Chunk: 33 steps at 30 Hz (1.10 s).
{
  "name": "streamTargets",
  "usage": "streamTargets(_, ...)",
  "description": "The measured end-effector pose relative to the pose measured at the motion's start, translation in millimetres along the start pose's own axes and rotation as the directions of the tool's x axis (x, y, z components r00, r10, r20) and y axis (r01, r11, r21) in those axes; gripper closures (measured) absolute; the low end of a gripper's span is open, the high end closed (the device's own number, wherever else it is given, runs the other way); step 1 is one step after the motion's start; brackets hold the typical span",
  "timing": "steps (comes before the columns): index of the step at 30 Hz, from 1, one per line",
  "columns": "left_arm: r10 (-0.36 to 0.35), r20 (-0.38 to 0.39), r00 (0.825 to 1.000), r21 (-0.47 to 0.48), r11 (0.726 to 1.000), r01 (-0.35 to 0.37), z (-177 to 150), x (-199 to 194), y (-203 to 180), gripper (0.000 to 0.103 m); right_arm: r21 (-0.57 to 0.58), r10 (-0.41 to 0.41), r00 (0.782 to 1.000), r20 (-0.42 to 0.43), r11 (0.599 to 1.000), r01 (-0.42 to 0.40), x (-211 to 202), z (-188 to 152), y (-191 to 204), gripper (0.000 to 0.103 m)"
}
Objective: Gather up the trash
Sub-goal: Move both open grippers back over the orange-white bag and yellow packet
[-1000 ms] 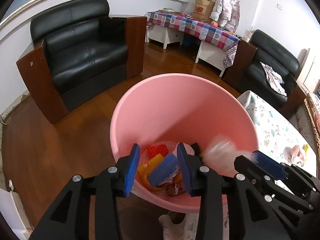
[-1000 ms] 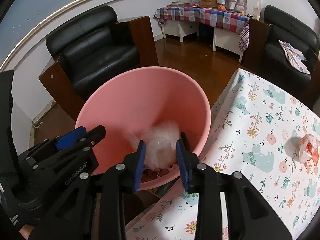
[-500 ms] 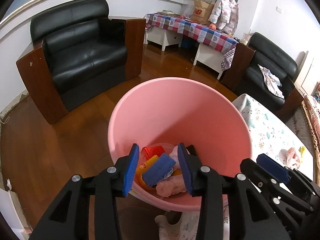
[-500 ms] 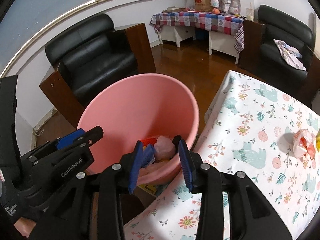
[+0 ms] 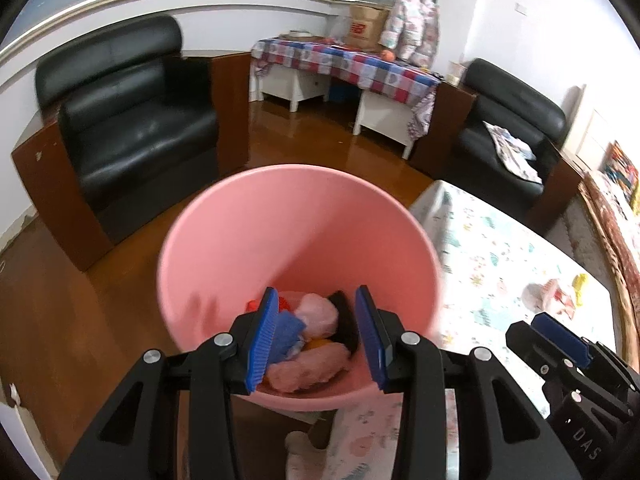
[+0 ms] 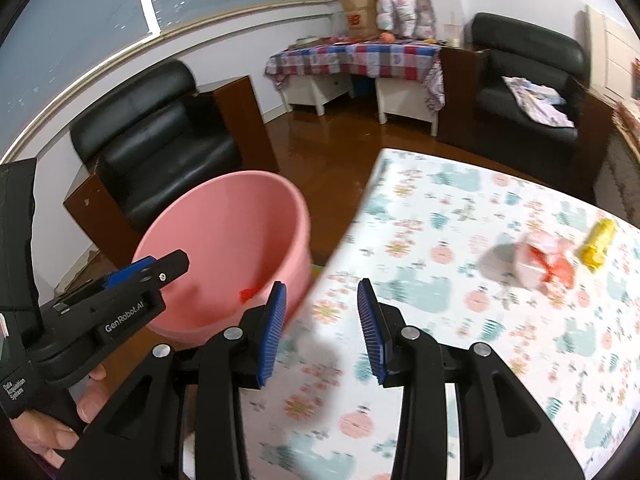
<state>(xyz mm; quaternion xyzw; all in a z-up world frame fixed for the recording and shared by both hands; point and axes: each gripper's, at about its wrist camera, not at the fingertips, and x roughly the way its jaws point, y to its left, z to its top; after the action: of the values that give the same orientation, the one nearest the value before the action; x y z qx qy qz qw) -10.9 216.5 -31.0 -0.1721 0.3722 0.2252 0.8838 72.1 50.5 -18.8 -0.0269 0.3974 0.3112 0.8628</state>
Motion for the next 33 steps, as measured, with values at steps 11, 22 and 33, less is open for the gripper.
streamTargets(11,-0.118,-0.032,0.993,0.144,0.982,0.121,-18,4,-87,0.064,0.133,-0.133,0.989,0.065,0.983,0.123,-45,-22,-75,0.065)
streamTargets(22,-0.205,-0.112,0.972,0.308,0.923,0.23,-43,9,-177,0.062,0.293,-0.242,0.967,0.08,0.933,0.209,-79,-49,-149,0.065)
streamTargets(33,-0.236,-0.18,0.955,0.38,0.878,0.289,-55,21,-223,0.06,0.389,-0.28,0.959,0.046,0.889,0.241,-87,-70,-200,0.065)
